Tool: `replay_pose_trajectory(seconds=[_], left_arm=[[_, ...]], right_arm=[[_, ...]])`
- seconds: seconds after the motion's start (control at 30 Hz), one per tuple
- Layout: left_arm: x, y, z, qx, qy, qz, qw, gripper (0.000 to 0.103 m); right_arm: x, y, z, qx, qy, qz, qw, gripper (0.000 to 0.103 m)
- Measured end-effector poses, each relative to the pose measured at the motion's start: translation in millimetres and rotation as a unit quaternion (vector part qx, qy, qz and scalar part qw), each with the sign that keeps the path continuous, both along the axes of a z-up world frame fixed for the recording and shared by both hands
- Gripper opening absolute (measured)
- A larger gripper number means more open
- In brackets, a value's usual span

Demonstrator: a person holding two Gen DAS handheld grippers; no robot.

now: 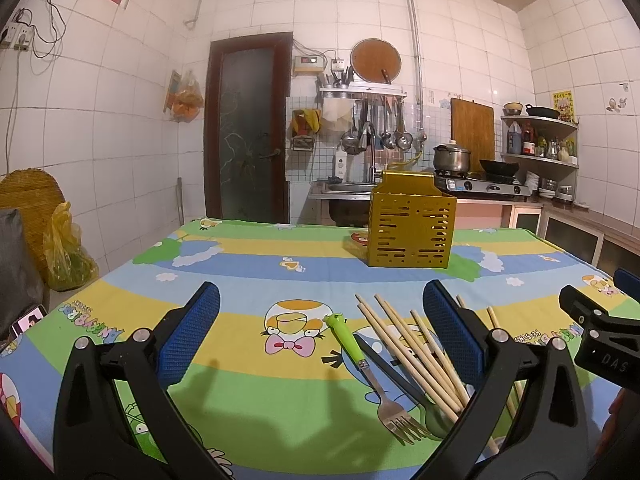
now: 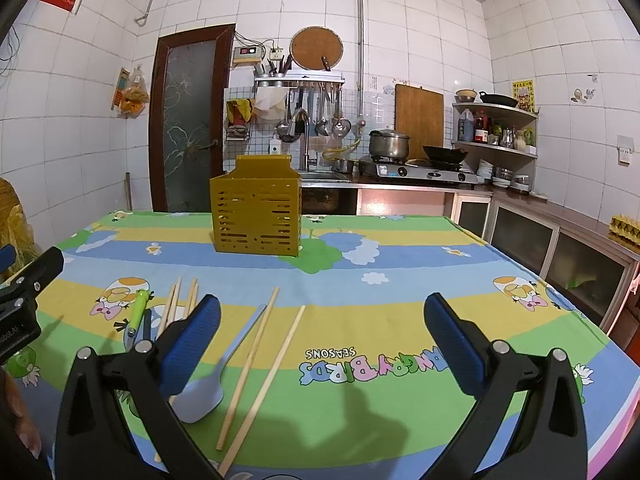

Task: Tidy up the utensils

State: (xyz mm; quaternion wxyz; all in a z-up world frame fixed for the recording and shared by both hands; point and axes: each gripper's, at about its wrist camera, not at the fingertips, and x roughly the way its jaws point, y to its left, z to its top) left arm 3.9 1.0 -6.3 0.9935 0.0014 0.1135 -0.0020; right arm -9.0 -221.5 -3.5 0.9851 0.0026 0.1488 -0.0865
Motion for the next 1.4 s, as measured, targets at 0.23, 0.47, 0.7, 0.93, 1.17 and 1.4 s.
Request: replay_pose_trajectory(seconds=[0.23, 0.47, 0.7, 0.93, 1.17, 1.4], left_arm=[[1.5, 0.7, -0.8, -0.002, 0.002, 0.000, 1.0000, 0.098], [1.6, 1.5, 0.0, -0.002, 0.003, 0.000, 1.0000, 0.098], [1.6, 1.8, 0.4, -0.003, 0.003, 0.000, 1.0000, 0.098], [1.5, 1.9, 0.4, -0.003, 0.003, 0.000, 1.0000, 0.098], [2.2, 2.1, 0.6, -0.002, 0.004, 0.000, 1.0000, 0.098], [2.7, 2.8, 2.5, -0.003, 0.004, 0.002, 1.0000, 0.098]], right_arm=[[-1.1, 0.2, 1.8, 0.000, -0.001, -0.003, 1.000, 0.099], [-2.0, -0.5, 2.8, -0.002, -0.003, -0.004, 1.000, 0.099], [-2.1, -0.5, 2.6, -0.001, -0.002, -0.004, 1.000, 0.099], [-2.6, -1.0, 3.3, -0.002, -0.001, -0.005, 1.000, 0.099], [-2.8, -1.3, 3.7, -0.001, -0.002, -0.005, 1.000, 0.099], [-3.3, -2.2, 4.0, -0.002, -0.002, -0.005, 1.000, 0.099]])
